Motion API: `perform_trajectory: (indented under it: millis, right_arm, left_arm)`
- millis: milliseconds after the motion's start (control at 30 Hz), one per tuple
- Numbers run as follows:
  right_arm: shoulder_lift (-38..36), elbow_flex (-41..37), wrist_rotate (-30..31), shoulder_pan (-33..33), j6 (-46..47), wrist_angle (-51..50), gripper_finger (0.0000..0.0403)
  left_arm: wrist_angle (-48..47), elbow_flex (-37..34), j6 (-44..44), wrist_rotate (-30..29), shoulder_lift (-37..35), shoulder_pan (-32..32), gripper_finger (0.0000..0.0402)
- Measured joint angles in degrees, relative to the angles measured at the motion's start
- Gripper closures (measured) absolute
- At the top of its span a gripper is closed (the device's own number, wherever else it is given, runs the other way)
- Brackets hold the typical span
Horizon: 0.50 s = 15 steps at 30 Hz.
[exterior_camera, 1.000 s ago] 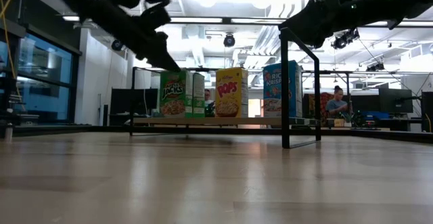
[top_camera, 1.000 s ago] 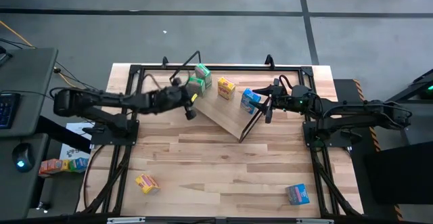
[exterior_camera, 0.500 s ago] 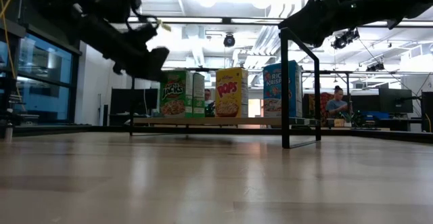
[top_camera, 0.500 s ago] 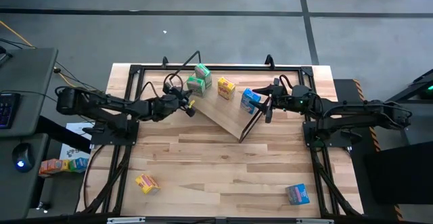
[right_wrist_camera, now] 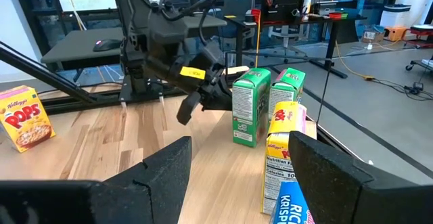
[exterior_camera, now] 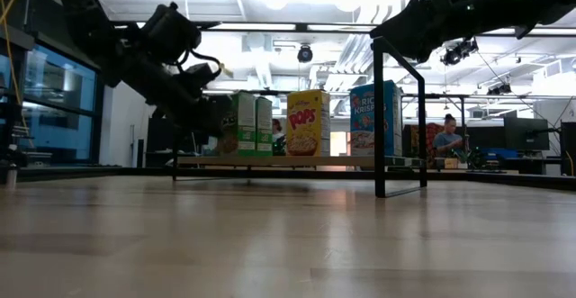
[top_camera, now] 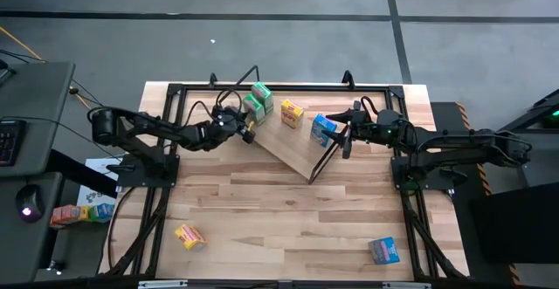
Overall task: Stack cereal on shelf
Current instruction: Put the green cereal box on the shelf aligned with the other green cereal box
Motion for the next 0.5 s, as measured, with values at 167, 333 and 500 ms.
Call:
perform_trajectory:
  millis: [167,333,500]
  right_arm:
    - [0.0,0.0,0.0,0.0,0.0,0.0,0.0162]
    - [0.0,0.0,0.0,0.0,0.0,0.0,0.0162]
    - [0.0,0.0,0.0,0.0,0.0,0.0,0.0162]
  left_arm:
    - [-0.7,0.0,0.8,1.0,-0.8,-0.4,0.0401]
    - [-4.7,0.0,1.1,4.3,-5.8,-2.5,0.0401]
    - [-10.4,0.0,-3.1,17.8,-9.7,-2.6,0.0401]
